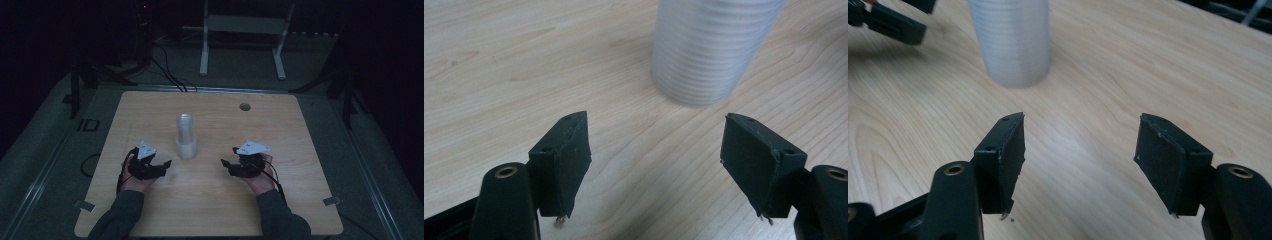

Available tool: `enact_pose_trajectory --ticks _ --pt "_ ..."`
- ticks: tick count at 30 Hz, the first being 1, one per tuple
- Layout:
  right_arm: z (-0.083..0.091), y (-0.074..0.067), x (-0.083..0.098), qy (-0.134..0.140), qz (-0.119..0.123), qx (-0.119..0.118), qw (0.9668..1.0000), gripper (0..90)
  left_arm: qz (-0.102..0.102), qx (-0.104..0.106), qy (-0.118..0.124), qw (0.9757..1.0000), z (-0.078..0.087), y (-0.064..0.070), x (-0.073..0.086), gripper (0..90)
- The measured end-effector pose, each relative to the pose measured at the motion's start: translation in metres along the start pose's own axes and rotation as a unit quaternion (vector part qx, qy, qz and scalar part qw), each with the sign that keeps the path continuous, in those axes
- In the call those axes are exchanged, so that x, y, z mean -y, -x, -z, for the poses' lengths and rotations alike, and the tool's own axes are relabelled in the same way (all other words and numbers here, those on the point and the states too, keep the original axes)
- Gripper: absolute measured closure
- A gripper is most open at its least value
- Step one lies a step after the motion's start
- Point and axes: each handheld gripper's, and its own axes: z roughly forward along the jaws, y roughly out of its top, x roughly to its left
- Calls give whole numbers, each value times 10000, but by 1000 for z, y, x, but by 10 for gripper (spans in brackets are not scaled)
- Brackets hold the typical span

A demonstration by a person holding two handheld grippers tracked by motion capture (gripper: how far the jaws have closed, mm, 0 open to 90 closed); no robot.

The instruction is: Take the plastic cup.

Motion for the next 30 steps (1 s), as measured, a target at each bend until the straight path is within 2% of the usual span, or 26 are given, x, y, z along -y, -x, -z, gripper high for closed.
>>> enact_pose_trajectory --ticks 1,7,12,22,27,29,30 --pt "-8 -2 -5 4 2 -71 10000 359 -10 26 26 10000 0 0 -3 281" --pt "-22 -6 -12 5 17 -185 9998 358 -27 108 121 9999 2 -1 -11 281" --pt "-41 -17 -23 13 158 -283 9995 348 -10 211 278 9994 6 -2 -21 281" --pt "-59 -22 -37 57 207 -347 9992 308 52 318 554 9979 18 -8 -40 280" --pt "-72 -25 -42 31 295 -412 9987 272 -56 365 699 9969 25 -6 -58 265" --pt "-73 -26 -43 42 307 -420 9986 272 -56 365 699 9969 25 -6 -58 262" --pt "-78 -28 -45 58 282 -482 9984 260 -169 398 723 9964 26 -3 -70 254"
